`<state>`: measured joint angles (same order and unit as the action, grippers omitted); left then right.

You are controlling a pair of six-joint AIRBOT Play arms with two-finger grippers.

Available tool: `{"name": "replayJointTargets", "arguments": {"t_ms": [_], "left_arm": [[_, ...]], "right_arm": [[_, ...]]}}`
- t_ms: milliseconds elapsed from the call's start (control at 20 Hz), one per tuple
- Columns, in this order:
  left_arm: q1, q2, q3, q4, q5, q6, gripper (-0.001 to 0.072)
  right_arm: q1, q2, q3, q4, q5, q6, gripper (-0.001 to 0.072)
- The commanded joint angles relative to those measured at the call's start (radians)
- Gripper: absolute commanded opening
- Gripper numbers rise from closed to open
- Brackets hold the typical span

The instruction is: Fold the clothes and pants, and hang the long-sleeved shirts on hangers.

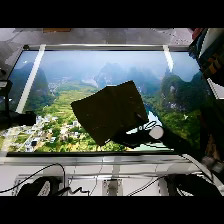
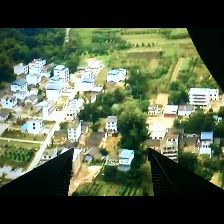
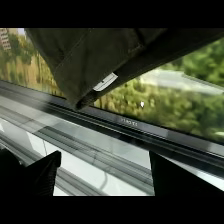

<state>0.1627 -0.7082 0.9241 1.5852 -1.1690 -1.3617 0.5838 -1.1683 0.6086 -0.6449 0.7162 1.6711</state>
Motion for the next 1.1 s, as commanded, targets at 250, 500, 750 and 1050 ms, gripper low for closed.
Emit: {"name": "replayJointTargets", "arguments": {"t_ms": [250,500,750,1050], "left_arm": [[0.001,-0.001,0.0,0.0,0.002,0.0,0.0533],[0.001,-0.001,0.0,0.0,0.002,0.0,0.0533],[0.001,-0.001,0.0,0.0,0.003,0.0,0.0533],[0.001,-0.004,0.0,-0.108,0.033,0.0,0.053]], "right_arm": [[0.06,-0.324,0.239,0.088,-0.008,0.019,0.0611],[0.06,-0.435,0.354,0.09,0.08,0.023,0.0477],[0.051,-0.44,0.401,0.064,0.043,0.011,0.0026],[-0.102,-0.343,0.464,-0.38,0.347,-0.028,0.0024]]}}
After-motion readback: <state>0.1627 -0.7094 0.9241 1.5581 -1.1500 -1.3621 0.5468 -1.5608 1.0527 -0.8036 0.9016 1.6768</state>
